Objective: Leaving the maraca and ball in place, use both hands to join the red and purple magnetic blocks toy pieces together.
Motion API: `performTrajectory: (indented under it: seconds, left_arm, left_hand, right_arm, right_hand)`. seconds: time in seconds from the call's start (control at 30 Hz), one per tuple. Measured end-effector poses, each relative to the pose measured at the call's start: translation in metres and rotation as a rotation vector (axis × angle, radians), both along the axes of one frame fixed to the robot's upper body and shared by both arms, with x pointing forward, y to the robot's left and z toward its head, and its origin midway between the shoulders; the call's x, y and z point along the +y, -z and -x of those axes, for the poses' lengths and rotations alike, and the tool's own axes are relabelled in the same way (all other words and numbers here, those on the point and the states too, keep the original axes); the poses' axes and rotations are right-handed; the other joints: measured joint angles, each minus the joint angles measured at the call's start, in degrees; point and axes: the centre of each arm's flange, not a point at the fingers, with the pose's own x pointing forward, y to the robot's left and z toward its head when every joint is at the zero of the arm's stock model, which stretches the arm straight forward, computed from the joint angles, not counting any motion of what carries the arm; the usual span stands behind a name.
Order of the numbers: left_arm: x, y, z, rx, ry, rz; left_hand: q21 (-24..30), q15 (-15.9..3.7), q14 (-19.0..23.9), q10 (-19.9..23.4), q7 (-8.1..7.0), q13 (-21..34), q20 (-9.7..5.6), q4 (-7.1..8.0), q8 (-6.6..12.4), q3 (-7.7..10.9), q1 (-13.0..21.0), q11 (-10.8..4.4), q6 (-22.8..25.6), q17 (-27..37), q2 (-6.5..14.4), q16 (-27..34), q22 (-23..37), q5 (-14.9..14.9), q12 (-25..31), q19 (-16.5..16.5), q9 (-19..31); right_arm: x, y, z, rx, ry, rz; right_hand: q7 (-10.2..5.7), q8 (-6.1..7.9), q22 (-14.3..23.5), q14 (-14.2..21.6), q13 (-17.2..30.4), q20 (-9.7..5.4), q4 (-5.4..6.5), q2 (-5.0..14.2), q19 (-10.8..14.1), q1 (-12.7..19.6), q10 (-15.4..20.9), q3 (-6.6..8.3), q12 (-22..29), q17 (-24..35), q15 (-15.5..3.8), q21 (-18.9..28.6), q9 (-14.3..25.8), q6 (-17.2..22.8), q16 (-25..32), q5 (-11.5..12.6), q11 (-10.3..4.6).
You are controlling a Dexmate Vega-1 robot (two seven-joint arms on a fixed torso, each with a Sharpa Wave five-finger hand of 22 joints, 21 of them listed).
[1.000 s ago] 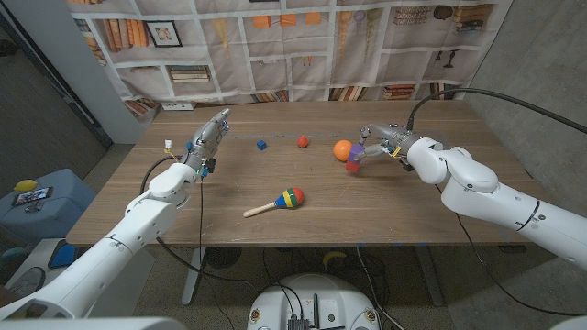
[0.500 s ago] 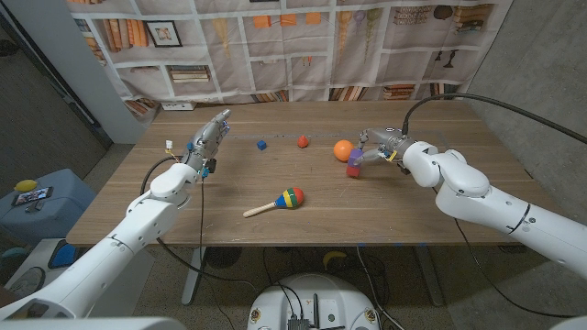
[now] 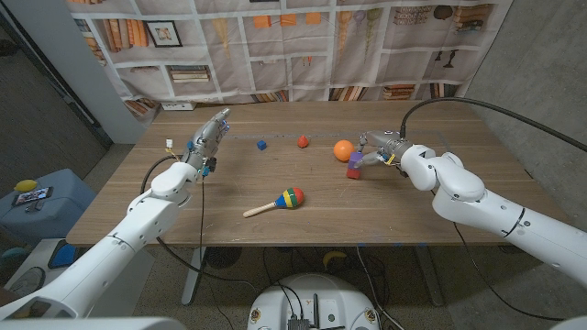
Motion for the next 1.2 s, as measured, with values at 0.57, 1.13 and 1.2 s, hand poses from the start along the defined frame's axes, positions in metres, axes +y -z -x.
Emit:
performTrajectory:
  seconds: [0.57, 1.13, 1.2]
  left_arm:
    - [-0.0018, -0.0010, -0.0082, 0.011, 0.003, -0.002]
    - [-0.0023, 0.0075, -0.0075, 0.021, -0.002, 0.013]
    - [-0.0023, 0.0079, -0.0070, 0.020, -0.002, 0.014]
  left_hand:
    - [0.0, -0.12, 0.5, 0.6, 0.62, 0.0, 0.00, -0.03, 0.00, 0.84, -0.3, 0.00, 0.0, 0.0, 0.3, 0.0, 0.0, 0.0, 0.0, 0.0, 0.0]
    - [0.0, -0.12, 0.5, 1.1, 0.82, 0.0, 0.07, -0.07, 0.00, 1.34, -0.7, 0.10, 0.2, 0.0, 0.8, 0.0, 0.0, 0.0, 0.0, 0.5, 0.0]
    - [0.0, -0.12, 0.5, 1.1, 1.03, 0.0, 0.07, -0.07, 0.00, 1.34, -0.7, 0.10, 0.4, 0.0, 0.8, 0.0, 0.0, 0.0, 0.0, 0.5, 0.0]
  right_arm:
    - [0.0022, -0.0011, -0.0028, 0.039, 0.014, 0.018]
    - [0.0014, -0.0041, -0.0041, 0.109, 0.015, 0.017]
    - [0.0006, -0.0055, -0.0037, 0.114, 0.015, 0.016]
  right_hand:
    - [-0.90, -4.10, 0.0, -2.4, 0.1, 1.53, 0.32, -0.38, -1.5, -0.4, -4.2, -1.26, -0.6, 0.1, 2.32, -0.3, -0.4, -9.4, -1.2, 0.5, 1.35]
    - [0.55, -10.46, 0.0, -6.4, 0.1, 3.67, 0.33, -2.03, -4.9, -2.1, -11.1, -1.72, -1.3, 0.0, 4.88, -0.7, -1.5, -22.8, -3.1, 0.9, 3.06]
    - [1.20, -11.12, 0.0, -6.9, 0.3, 3.98, 0.49, -2.28, -5.7, -2.3, -12.2, -1.88, -1.3, 0.0, 5.19, -0.7, -1.5, -24.1, -3.5, 0.9, 3.38]
